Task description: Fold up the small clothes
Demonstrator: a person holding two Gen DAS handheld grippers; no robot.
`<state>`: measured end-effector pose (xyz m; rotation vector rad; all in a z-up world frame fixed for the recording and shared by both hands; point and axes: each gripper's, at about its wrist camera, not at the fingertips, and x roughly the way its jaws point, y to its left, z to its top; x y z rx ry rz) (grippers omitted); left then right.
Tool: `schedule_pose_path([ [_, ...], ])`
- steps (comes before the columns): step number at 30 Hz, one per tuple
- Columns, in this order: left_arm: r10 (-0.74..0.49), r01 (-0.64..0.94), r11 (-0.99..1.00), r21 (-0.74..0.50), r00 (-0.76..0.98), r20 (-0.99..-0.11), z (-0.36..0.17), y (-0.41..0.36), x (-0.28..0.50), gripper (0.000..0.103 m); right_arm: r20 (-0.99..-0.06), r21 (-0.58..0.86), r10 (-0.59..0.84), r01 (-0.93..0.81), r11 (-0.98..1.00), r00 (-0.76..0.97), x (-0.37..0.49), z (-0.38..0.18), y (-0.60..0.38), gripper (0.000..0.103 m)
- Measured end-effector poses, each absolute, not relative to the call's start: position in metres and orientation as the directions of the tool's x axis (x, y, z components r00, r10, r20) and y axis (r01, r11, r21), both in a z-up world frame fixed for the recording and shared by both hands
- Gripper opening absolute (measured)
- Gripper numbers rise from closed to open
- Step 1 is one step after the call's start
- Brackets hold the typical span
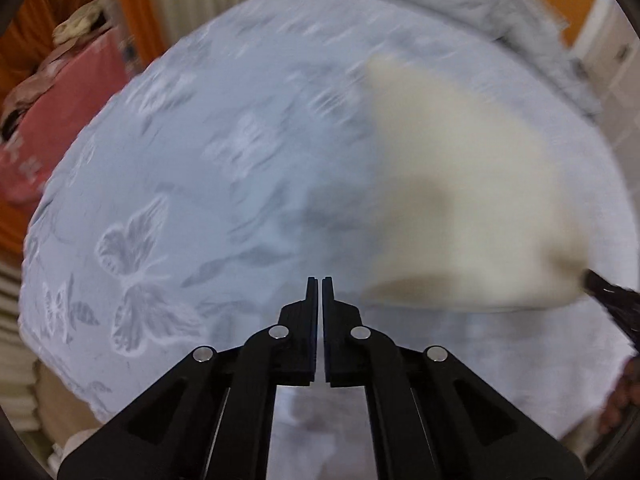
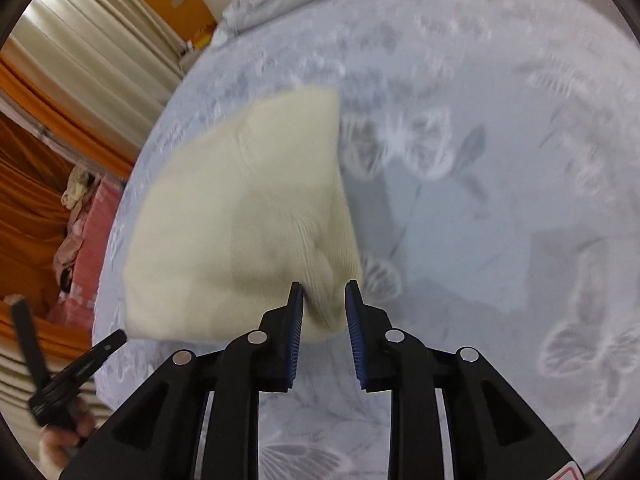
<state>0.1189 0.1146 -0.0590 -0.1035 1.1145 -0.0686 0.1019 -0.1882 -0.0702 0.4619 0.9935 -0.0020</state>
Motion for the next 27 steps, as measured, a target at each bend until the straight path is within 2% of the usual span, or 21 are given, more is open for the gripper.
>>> schedule_pose_path([
  [1, -0.123, 0.029, 0.992, -0.124, 0.455, -0.882, -0.050, 0.105, 0.118, 0.002, -0.794, 0.380, 0.216, 0.186, 0.906, 0.569, 0.106, -0.064, -0.188, 0.023],
  [3, -0.172, 0.081, 0.985, -0.152, 0.463, -0.870, -0.040, 0.082, 0.122, 0.003, -0.794, 0.359, 0.231, 0.127, 0.925, 0.563, 0.121, -0.058, -0.172, 0.014],
  [4, -0.188, 0.092, 0.982, -0.165, 0.455, -0.870, -0.040, 0.076, 0.129, 0.006, -0.802, 0.338, 0.224, 0.112, 0.934, 0.554, 0.131, -0.061, -0.165, 0.014],
  [6, -0.164, 0.085, 0.986, -0.141, 0.434, -0.886, -0.054, 0.055, 0.147, 0.006, -0.838, 0.290, 0.198, 0.107, 0.951, 0.508, 0.151, -0.080, -0.158, 0.014],
  [8, -0.112, 0.076, 0.993, -0.088, 0.412, -0.904, -0.071, 0.049, 0.161, 0.006, -0.889, 0.260, 0.186, 0.126, 0.957, 0.419, 0.169, -0.112, -0.160, 0.006],
  [12, -0.089, 0.128, 0.991, -0.041, 0.401, -0.912, -0.073, 0.045, 0.160, 0.006, -0.847, 0.300, 0.219, 0.096, 0.949, 0.484, 0.171, -0.070, -0.156, 0.004],
  [14, -0.125, 0.117, 0.989, -0.085, 0.394, -0.911, -0.071, 0.056, 0.159, 0.006, -0.825, 0.339, 0.264, 0.063, 0.939, 0.500, 0.176, -0.055, -0.145, 0.004],
  [17, -0.160, 0.098, 0.986, -0.131, 0.393, -0.905, -0.071, 0.064, 0.160, 0.006, -0.822, 0.376, 0.334, -0.002, 0.927, 0.461, 0.191, -0.062, -0.117, 0.004],
  [21, -0.184, 0.064, 0.983, -0.174, 0.423, -0.887, -0.058, 0.077, 0.151, 0.006, -0.860, 0.335, 0.361, -0.135, 0.933, 0.362, 0.200, -0.096, -0.060, 0.004],
  [23, -0.180, 0.035, 0.982, -0.184, 0.429, -0.885, -0.053, 0.091, 0.143, 0.006, -0.888, 0.226, 0.284, -0.194, 0.955, 0.363, 0.199, -0.102, -0.039, 0.005],
  [24, -0.170, 0.021, 0.984, -0.179, 0.427, -0.888, -0.052, 0.098, 0.140, 0.006, -0.889, 0.204, 0.269, -0.205, 0.957, 0.371, 0.198, -0.088, -0.033, 0.005],
  [27, -0.141, -0.002, 0.987, -0.159, 0.442, -0.886, -0.047, 0.117, 0.131, 0.009, -0.820, 0.330, 0.394, -0.220, 0.918, 0.415, 0.191, -0.052, -0.030, 0.004],
])
